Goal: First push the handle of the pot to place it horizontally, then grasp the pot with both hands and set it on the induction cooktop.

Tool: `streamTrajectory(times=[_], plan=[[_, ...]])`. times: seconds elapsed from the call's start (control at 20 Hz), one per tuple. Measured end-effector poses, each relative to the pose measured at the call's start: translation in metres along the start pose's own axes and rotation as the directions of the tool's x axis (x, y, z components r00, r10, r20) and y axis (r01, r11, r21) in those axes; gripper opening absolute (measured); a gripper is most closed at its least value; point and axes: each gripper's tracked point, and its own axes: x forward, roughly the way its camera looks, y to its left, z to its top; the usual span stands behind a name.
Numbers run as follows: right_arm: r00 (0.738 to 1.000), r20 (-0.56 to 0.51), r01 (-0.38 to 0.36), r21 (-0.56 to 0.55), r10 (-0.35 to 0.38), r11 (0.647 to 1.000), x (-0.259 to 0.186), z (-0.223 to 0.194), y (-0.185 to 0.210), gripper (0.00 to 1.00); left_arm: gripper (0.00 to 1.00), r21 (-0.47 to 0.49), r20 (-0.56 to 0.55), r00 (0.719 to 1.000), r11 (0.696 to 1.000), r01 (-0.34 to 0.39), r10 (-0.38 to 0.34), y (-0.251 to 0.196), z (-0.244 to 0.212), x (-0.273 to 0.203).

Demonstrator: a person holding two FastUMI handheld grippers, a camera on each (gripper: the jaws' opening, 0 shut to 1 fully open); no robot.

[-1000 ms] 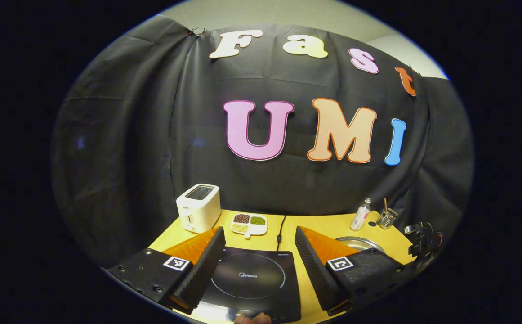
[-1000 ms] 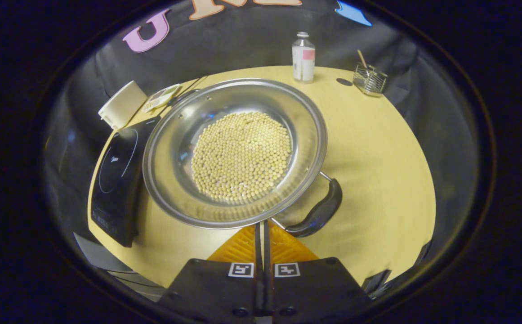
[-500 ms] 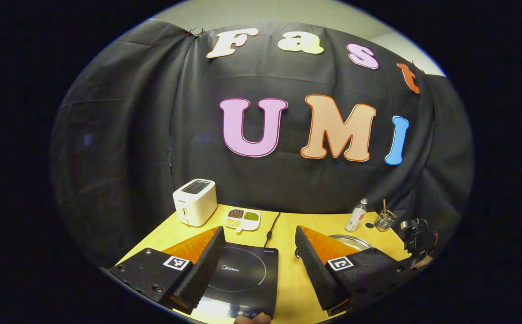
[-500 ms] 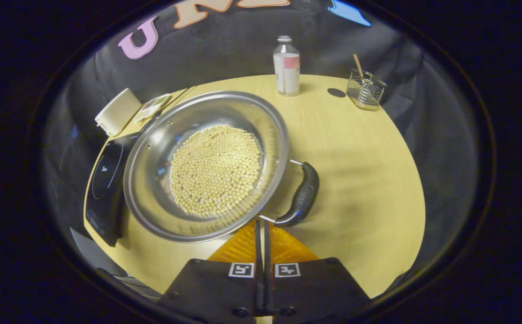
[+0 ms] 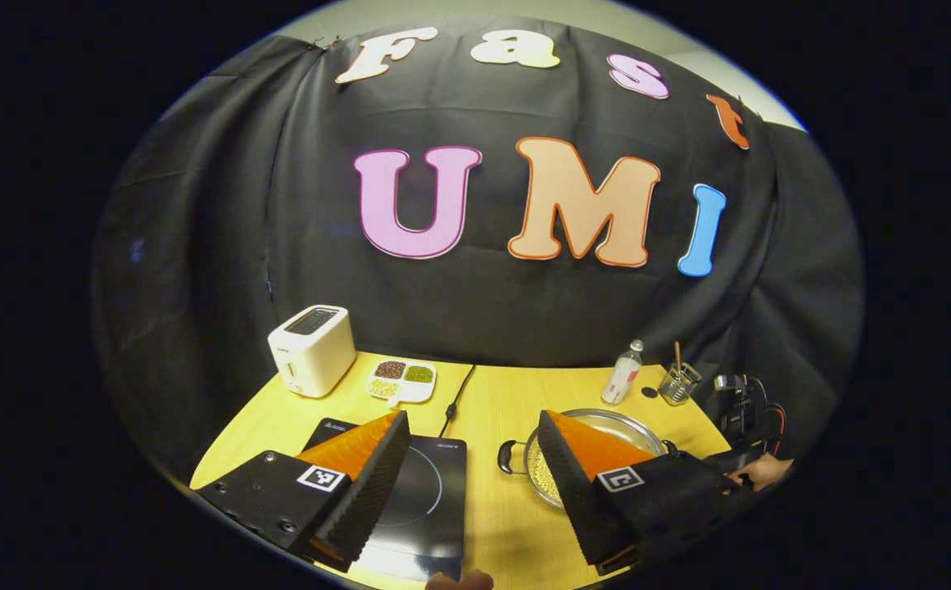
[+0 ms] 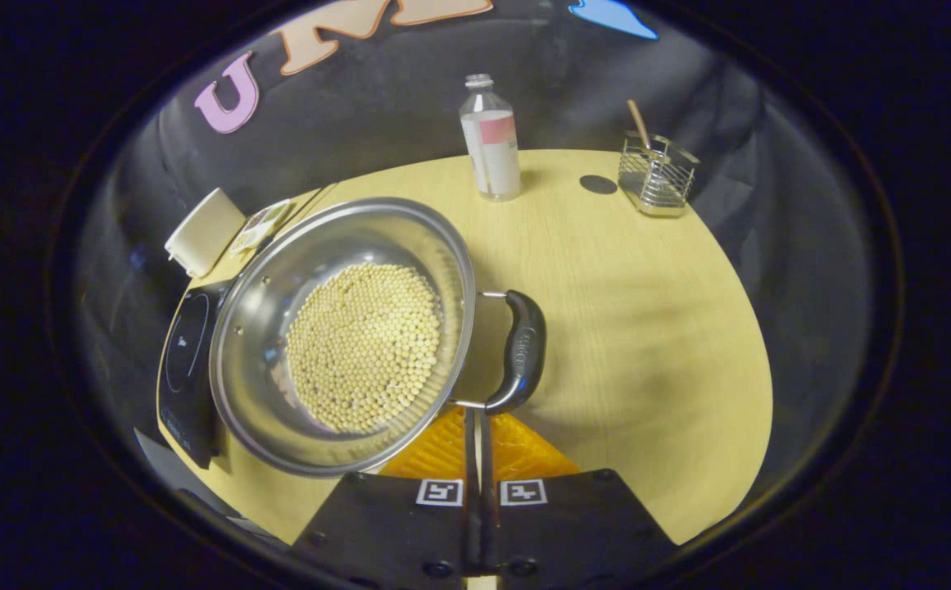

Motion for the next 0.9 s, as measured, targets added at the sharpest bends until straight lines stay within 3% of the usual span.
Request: streamTrajectory(times=[0.2,0.45,0.9], plan=[[1.000,0.012,0.005,0.030,-0.006,1.000,-0.004,0.006,-0.003,0.02,0.96,-0.080,-0.103,0.991,0.994,0.071,-0.079,-0.025,-0.027,0.021],[0.996,0.079,0.050,0.028,-0.052,0.998,-0.016,0.016,-0.004,0.00,0.96,-0.145,-0.238,0.961,0.983,0.110,-0.143,-0.043,-0.067,0.054],[0.999,0.023,0.035,0.044,-0.036,0.998,-0.014,0.002,-0.008,0.06,0.96,-0.171,-0.346,0.923,0.979,0.114,-0.168,-0.045,-0.103,0.083]])
